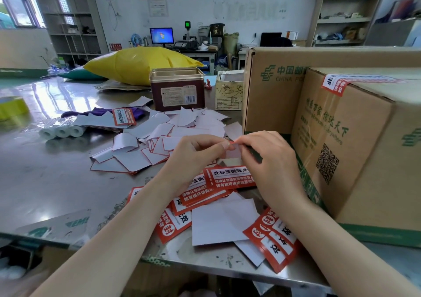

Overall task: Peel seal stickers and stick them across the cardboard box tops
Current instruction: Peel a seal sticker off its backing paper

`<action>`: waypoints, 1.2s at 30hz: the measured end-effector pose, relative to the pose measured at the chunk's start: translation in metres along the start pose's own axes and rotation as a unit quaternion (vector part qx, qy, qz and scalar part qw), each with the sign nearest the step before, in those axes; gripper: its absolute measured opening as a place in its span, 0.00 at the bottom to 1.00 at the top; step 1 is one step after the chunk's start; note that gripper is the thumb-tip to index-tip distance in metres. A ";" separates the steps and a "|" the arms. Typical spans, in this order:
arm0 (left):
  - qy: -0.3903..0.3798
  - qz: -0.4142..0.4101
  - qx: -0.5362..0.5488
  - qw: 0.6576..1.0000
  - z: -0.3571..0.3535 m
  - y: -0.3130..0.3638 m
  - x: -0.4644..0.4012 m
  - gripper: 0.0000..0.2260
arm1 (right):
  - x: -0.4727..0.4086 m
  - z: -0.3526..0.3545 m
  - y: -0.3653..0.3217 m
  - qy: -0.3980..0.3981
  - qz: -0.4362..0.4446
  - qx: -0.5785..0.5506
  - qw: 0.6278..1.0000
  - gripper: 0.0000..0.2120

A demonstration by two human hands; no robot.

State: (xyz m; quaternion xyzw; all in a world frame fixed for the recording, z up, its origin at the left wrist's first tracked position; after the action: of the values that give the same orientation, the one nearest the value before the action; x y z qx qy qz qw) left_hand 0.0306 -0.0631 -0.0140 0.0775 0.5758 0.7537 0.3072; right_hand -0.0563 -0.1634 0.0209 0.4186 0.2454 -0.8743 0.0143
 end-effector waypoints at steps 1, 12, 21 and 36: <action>0.001 0.003 0.008 1.000 0.001 -0.001 -0.001 0.08 | 0.000 0.000 -0.001 0.000 0.002 0.000 1.000 0.10; 0.015 0.024 0.034 0.999 0.004 -0.006 -0.002 0.05 | -0.001 -0.002 -0.004 -0.005 0.008 0.012 1.000 0.12; 0.031 0.000 0.000 1.000 0.007 0.000 0.001 0.05 | 0.000 -0.003 -0.009 -0.009 0.035 0.027 0.999 0.16; 0.043 -0.028 -0.015 0.999 0.009 0.005 0.001 0.04 | 0.001 -0.005 -0.006 -0.020 0.009 0.015 1.000 0.09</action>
State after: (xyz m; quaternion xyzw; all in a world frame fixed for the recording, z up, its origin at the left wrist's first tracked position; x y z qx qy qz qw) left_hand 0.0321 -0.0560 -0.0073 0.0247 0.5788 0.7561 0.3044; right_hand -0.0544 -0.1556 0.0202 0.4036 0.2280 -0.8858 0.0210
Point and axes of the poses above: each hand's wrist, its own x-axis away from the middle knuckle, its own z-axis out of the back of the hand, y = z × x, the point moved 10 cm from there along -x, towards the middle knuckle, and after that the axes turned 4 degrees about -x, right-handed, at the moved point
